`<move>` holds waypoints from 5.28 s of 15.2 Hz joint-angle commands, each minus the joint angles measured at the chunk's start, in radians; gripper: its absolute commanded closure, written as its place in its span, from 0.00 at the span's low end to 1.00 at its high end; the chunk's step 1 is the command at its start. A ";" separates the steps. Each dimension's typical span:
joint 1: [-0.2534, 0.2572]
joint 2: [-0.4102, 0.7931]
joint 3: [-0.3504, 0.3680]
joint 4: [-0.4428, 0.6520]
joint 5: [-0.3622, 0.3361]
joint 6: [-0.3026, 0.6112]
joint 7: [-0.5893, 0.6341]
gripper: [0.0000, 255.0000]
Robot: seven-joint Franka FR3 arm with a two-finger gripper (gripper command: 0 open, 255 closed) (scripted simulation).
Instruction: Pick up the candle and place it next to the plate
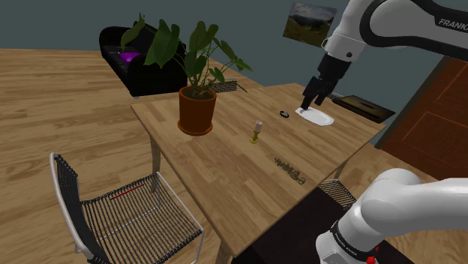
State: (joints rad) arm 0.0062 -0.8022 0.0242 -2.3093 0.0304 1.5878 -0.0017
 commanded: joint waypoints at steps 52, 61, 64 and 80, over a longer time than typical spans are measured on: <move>-0.027 1.153 -0.129 0.499 -0.009 0.369 -0.395 1.00; -0.026 1.119 -0.131 0.535 -0.013 0.299 -0.393 1.00; -0.026 1.104 -0.131 0.556 -0.015 0.264 -0.393 1.00; -0.025 1.056 -0.133 0.707 -0.020 0.065 -0.391 1.00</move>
State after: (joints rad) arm -0.0196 0.2539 -0.1094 -1.6169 0.0103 1.6673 -0.3938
